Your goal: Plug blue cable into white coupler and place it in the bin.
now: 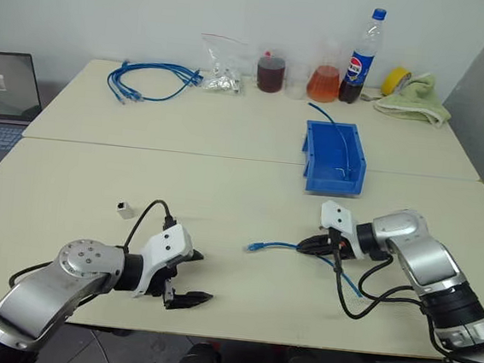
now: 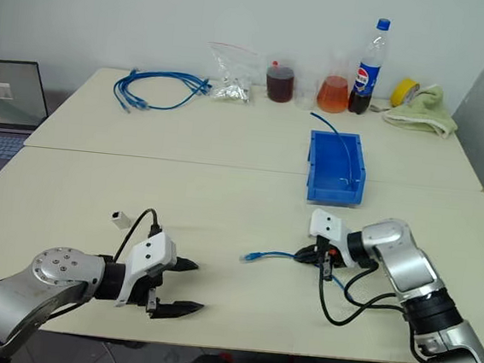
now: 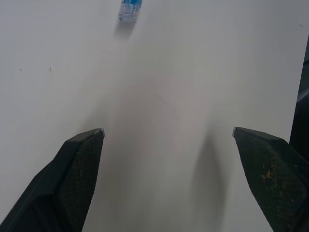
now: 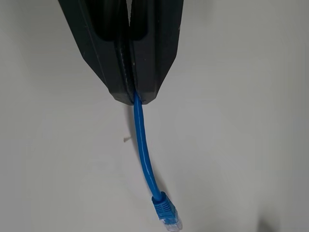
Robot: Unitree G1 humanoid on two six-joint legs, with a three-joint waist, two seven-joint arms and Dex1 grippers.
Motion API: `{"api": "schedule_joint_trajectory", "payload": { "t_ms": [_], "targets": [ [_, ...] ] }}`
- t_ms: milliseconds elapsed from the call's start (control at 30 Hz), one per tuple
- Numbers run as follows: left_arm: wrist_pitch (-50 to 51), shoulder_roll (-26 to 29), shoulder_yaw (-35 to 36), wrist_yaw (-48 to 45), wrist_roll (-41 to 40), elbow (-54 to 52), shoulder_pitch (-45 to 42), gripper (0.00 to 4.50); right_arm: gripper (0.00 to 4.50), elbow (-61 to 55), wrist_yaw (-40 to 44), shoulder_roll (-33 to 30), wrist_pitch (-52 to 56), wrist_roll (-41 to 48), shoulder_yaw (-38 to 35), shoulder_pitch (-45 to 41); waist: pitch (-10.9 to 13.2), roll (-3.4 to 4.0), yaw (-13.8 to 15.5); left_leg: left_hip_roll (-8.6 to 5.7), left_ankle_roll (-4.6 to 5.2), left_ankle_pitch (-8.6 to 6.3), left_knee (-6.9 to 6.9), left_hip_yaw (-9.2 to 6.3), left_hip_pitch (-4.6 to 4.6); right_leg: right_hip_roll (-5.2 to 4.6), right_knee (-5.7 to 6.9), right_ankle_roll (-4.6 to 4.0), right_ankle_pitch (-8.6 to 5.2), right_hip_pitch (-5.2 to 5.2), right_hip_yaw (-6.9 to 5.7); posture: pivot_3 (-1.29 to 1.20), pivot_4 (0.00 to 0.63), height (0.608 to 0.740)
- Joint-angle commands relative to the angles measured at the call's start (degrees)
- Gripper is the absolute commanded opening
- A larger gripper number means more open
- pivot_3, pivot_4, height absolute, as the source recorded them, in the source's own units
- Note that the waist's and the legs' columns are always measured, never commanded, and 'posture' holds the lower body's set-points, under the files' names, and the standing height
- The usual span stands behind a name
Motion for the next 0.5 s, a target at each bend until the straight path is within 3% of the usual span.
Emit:
{"api": "schedule_joint_trajectory", "payload": {
  "t_ms": [33, 333, 500],
  "targets": [
    [-2.5, -0.8, 0.8, 0.8, 1.2, 1.2, 0.7, 4.5, 0.01, -2.0, -1.0, 1.2, 0.4, -0.2, 1.1, -1.3, 0.0, 0.0, 0.0, 0.0, 0.0, 0.0, 0.01, 0.0, 0.0, 0.0, 0.01, 0.0, 0.0, 0.0, 0.0, 0.0, 0.15, 0.74],
    [-5.3, -1.9, 0.1, 1.7, 2.7, 2.3, 2.7, 4.5, 0.01, -1.2, -1.5, 1.9, 0.7, -1.0, 3.3, -2.1, 0.0, 0.0, -0.1, 0.0, 0.01, 0.0, 0.0, 0.0, 0.0, 0.0, 0.01, 0.0, 0.0, -0.05, 0.05, 0.0, 0.15, 0.74],
    [-5.8, -2.9, -0.1, 1.7, 2.9, 3.4, 2.2, 4.5, 1.13, -0.6, -1.7, 1.9, 0.8, -0.8, 3.4, -2.9, 0.0, 0.0, 0.0, 0.0, 0.01, 0.0, 0.0, -0.01, -0.01, 0.01, 0.01, 0.0, 0.0, -0.05, 0.04, 0.0, 0.15, 0.74]
  ]
}}
